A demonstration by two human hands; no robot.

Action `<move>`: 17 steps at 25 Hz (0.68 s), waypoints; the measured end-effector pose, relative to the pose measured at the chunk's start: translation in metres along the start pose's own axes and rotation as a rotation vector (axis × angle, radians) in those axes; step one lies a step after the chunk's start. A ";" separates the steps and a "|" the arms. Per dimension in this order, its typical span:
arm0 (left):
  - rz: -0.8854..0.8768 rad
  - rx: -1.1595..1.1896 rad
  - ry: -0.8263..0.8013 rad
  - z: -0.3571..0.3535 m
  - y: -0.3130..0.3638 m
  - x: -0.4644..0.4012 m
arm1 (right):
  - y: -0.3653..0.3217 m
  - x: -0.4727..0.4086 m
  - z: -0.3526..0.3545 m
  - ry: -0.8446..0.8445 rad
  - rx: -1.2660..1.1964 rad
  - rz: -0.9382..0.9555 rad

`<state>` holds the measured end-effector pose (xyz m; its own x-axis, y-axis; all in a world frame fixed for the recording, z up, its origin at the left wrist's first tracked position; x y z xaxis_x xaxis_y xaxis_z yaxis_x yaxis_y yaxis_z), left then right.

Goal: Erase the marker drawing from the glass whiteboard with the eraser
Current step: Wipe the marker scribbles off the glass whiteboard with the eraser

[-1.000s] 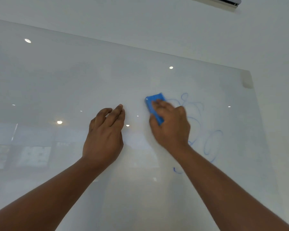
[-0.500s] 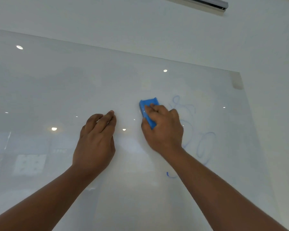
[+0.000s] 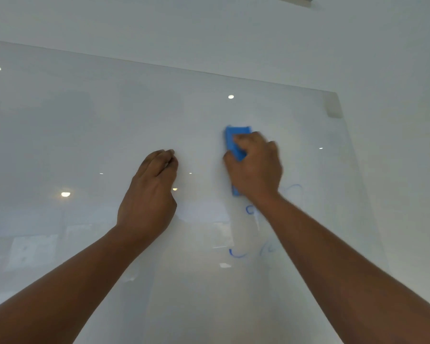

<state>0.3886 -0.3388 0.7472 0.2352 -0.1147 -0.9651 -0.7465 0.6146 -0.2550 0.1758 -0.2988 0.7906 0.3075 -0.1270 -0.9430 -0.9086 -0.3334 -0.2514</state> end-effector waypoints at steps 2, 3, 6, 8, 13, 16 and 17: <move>-0.009 0.012 -0.001 -0.002 0.002 -0.002 | 0.005 0.007 0.000 -0.065 0.008 0.148; -0.007 0.015 -0.003 -0.002 0.002 -0.002 | 0.013 -0.004 0.004 -0.050 0.007 0.091; 0.005 0.009 -0.005 -0.003 0.003 -0.003 | 0.019 -0.020 0.010 0.016 -0.010 -0.137; 0.001 0.005 0.002 -0.004 0.004 -0.003 | 0.014 0.000 0.006 -0.038 0.001 0.080; 0.089 0.064 0.082 -0.011 0.011 -0.007 | 0.024 -0.016 0.016 0.037 -0.011 -0.162; 0.104 0.071 0.091 -0.021 0.024 -0.010 | 0.013 0.020 0.005 -0.051 -0.034 0.114; 0.097 0.066 0.083 -0.023 0.025 -0.009 | 0.023 0.014 0.010 -0.053 -0.037 0.116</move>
<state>0.3538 -0.3406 0.7483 0.1094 -0.1151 -0.9873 -0.7202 0.6755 -0.1586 0.1563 -0.2987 0.7695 0.1852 -0.1175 -0.9757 -0.9257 -0.3540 -0.1331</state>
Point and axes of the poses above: each hand's wrist, its own x-axis away from the middle knuckle, its own z-axis out of the back of the hand, y = z × x, the point moved 1 cm from there along -x, towards the middle knuckle, and after that the axes turned 5 degrees about -z, right-handed, at the moved point
